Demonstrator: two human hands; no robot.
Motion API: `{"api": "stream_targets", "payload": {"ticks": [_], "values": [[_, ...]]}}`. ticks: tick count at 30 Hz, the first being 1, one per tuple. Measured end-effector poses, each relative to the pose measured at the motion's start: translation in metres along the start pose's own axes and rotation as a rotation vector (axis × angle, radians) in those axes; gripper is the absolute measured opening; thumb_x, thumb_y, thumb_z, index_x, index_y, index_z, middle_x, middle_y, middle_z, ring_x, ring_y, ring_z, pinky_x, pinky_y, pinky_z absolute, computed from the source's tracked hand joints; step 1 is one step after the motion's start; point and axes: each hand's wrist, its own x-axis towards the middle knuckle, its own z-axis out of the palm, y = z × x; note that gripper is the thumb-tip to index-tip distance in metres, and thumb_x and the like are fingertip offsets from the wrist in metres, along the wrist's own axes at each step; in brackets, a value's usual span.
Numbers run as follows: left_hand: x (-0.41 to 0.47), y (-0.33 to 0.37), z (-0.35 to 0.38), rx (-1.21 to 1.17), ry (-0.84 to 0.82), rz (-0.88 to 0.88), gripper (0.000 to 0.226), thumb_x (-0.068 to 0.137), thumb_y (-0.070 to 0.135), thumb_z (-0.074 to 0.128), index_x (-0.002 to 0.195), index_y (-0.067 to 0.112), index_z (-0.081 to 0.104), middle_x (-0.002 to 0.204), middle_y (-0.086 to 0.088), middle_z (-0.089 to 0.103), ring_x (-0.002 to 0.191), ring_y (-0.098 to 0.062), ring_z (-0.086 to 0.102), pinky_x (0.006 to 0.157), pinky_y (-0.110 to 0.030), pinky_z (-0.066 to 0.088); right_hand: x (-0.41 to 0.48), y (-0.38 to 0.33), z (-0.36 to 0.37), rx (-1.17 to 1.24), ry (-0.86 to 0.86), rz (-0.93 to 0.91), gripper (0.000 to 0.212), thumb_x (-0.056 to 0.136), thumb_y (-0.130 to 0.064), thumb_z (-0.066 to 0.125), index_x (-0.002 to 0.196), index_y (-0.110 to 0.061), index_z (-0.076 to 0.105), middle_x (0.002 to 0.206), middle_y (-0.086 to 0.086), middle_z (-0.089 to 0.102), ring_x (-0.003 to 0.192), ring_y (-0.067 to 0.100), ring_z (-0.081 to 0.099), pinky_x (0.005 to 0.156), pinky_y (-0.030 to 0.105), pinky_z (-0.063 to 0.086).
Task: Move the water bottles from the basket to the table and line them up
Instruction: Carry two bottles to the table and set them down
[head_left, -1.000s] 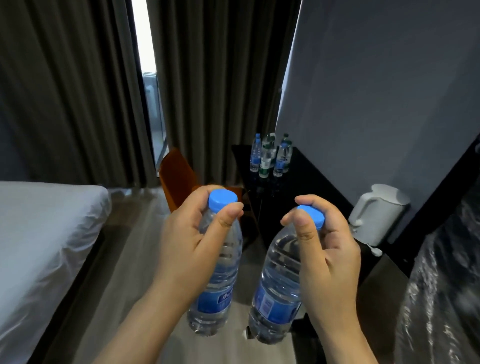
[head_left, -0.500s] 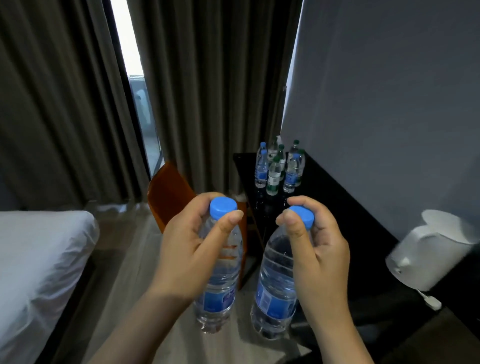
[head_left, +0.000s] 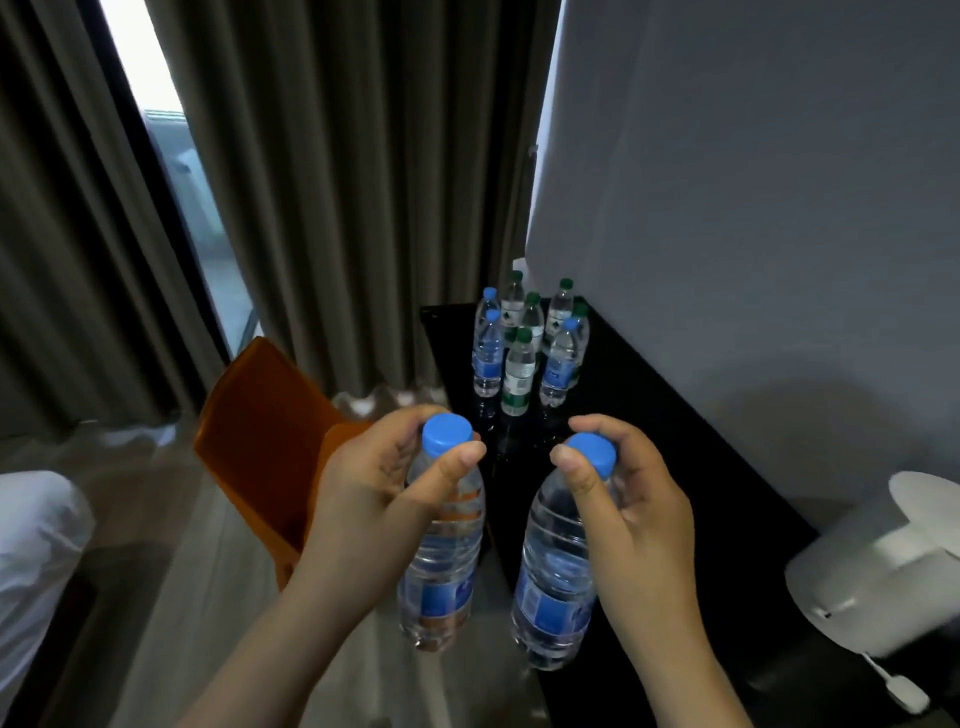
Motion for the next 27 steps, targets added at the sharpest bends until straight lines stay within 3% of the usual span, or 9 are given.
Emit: {"api": "stream_targets", "payload": {"ticks": [4, 7, 12, 17, 20, 22, 27], "values": [[0.054, -0.042, 0.006, -0.067, -0.086, 0.012, 0.023, 0.079, 0.045, 0.064, 0.092, 0.027, 0.066, 0.085, 0.003, 0.071, 0.078, -0.014, 0.069, 0.068, -0.030, 0.057, 0.046, 0.026, 0.020, -0.053, 0.028, 0.044, 0.029, 0.077, -0.055, 0.060, 0.100, -0.039, 0.060, 0.094, -0.013, 0.067, 0.085, 0.006, 0.066, 0.072, 0.028, 0.054], [0.099, -0.075, 0.010, -0.112, -0.133, -0.013, 0.024, 0.077, 0.045, 0.066, 0.092, 0.026, 0.066, 0.087, 0.001, 0.072, 0.080, -0.017, 0.070, 0.070, -0.036, 0.058, 0.083, 0.045, 0.035, -0.090, 0.031, 0.073, 0.024, 0.078, -0.051, 0.062, 0.099, -0.039, 0.060, 0.092, -0.012, 0.069, 0.083, 0.006, 0.067, 0.068, 0.022, 0.054], [0.165, -0.123, 0.021, -0.121, -0.254, -0.051, 0.027, 0.075, 0.049, 0.071, 0.092, 0.027, 0.065, 0.086, 0.001, 0.070, 0.080, -0.015, 0.068, 0.071, -0.037, 0.057, 0.132, 0.076, 0.058, -0.188, 0.076, 0.113, 0.033, 0.073, -0.060, 0.058, 0.100, -0.042, 0.060, 0.096, -0.014, 0.068, 0.088, 0.002, 0.066, 0.072, 0.018, 0.054], [0.213, -0.172, 0.042, -0.035, -0.325, -0.079, 0.025, 0.076, 0.051, 0.065, 0.093, 0.034, 0.062, 0.089, 0.009, 0.069, 0.081, -0.005, 0.066, 0.072, -0.023, 0.054, 0.166, 0.115, 0.070, -0.204, 0.097, 0.205, 0.033, 0.072, -0.061, 0.060, 0.100, -0.046, 0.059, 0.096, -0.019, 0.067, 0.089, -0.002, 0.065, 0.072, 0.013, 0.052], [0.240, -0.194, 0.058, -0.016, -0.386, -0.128, 0.028, 0.073, 0.055, 0.061, 0.091, 0.034, 0.063, 0.090, 0.011, 0.067, 0.081, -0.003, 0.064, 0.066, -0.012, 0.049, 0.192, 0.143, 0.073, -0.229, 0.096, 0.270, 0.035, 0.071, -0.064, 0.061, 0.102, -0.047, 0.058, 0.097, -0.019, 0.067, 0.090, -0.003, 0.065, 0.070, 0.017, 0.053], [0.257, -0.214, 0.073, 0.020, -0.412, -0.132, 0.030, 0.071, 0.056, 0.059, 0.090, 0.034, 0.063, 0.089, 0.014, 0.066, 0.081, -0.003, 0.062, 0.066, -0.013, 0.048, 0.209, 0.167, 0.074, -0.227, 0.081, 0.299, 0.036, 0.070, -0.066, 0.060, 0.102, -0.048, 0.058, 0.098, -0.021, 0.067, 0.090, -0.004, 0.065, 0.070, 0.018, 0.053], [0.292, -0.255, 0.114, 0.079, -0.511, -0.159, 0.026, 0.077, 0.053, 0.064, 0.096, 0.036, 0.061, 0.087, 0.016, 0.066, 0.084, 0.001, 0.063, 0.069, -0.019, 0.050, 0.259, 0.217, 0.069, -0.236, 0.019, 0.340, 0.037, 0.070, -0.069, 0.057, 0.101, -0.049, 0.057, 0.102, -0.025, 0.063, 0.095, -0.006, 0.062, 0.074, 0.008, 0.049]]}}
